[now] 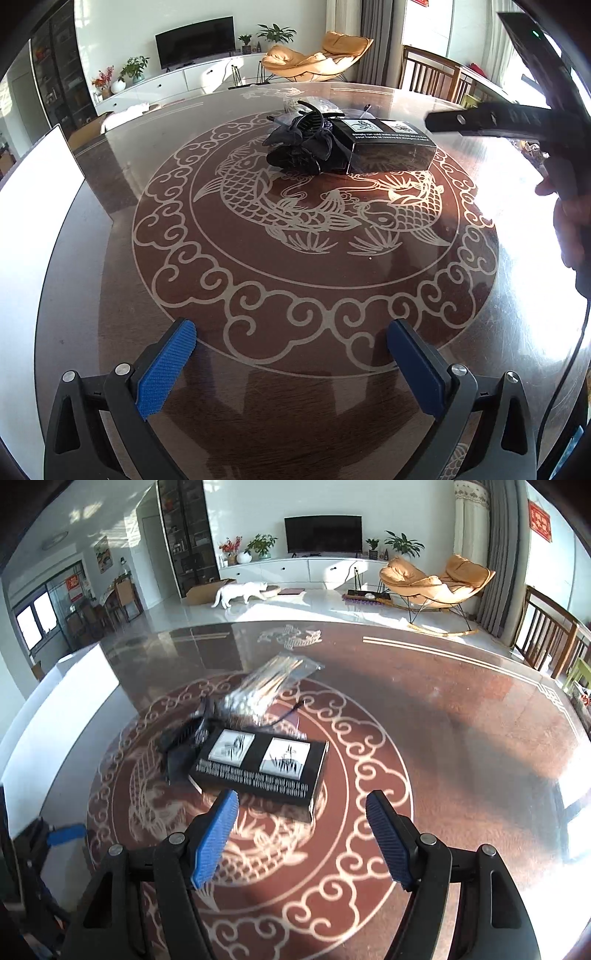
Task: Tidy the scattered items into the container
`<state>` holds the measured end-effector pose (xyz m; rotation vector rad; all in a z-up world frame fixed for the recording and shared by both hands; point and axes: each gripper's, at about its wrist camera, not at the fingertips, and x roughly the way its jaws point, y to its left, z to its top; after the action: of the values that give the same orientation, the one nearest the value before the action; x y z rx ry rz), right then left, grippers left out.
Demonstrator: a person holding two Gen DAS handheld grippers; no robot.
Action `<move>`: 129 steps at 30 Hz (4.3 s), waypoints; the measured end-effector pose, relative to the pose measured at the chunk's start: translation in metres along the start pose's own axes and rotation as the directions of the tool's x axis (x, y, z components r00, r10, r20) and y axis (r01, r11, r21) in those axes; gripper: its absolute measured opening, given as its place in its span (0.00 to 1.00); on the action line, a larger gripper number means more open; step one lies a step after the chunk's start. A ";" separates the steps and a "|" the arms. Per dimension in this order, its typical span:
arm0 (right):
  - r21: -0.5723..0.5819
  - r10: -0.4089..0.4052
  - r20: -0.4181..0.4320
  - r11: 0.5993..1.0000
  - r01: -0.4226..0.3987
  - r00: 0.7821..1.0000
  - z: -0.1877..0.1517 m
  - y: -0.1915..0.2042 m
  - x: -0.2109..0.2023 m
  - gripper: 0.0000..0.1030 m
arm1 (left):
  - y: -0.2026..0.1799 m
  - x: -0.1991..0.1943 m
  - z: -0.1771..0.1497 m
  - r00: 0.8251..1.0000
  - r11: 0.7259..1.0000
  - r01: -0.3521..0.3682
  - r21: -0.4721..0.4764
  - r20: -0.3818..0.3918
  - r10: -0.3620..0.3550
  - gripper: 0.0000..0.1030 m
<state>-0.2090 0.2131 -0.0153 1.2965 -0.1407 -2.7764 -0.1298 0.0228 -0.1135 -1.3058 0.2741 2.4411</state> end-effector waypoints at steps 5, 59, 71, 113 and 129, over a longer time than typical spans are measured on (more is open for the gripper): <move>0.086 -0.009 -0.128 0.996 0.021 0.992 0.051 0.018 0.066 0.71 | 0.000 0.000 0.000 1.000 1.000 0.000 0.000 0.000 0.000 1.00; -0.026 -0.127 -0.143 0.992 0.125 0.982 -0.093 -0.027 -0.018 0.72 | 0.001 -0.001 -0.001 1.000 1.000 -0.005 -0.003 0.003 0.005 1.00; -0.060 -0.096 -0.043 0.994 0.094 0.994 -0.137 -0.042 -0.050 0.72 | 0.001 -0.001 -0.002 1.000 1.000 -0.005 -0.003 0.003 0.005 1.00; -0.069 -0.217 -0.031 0.974 0.215 0.976 -0.120 0.002 -0.044 0.70 | -0.002 -0.001 0.001 0.998 0.994 -0.055 -0.089 -0.035 0.052 1.00; -0.010 -0.132 -0.039 0.991 0.132 0.990 -0.136 -0.021 -0.046 0.72 | -0.022 0.054 0.079 0.997 0.992 -0.071 -0.102 -0.029 0.069 1.00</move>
<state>-0.0760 0.2322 -0.0700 1.4078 -0.0438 -2.8539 -0.2083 0.0813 -0.1146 -1.3937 0.2068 2.5287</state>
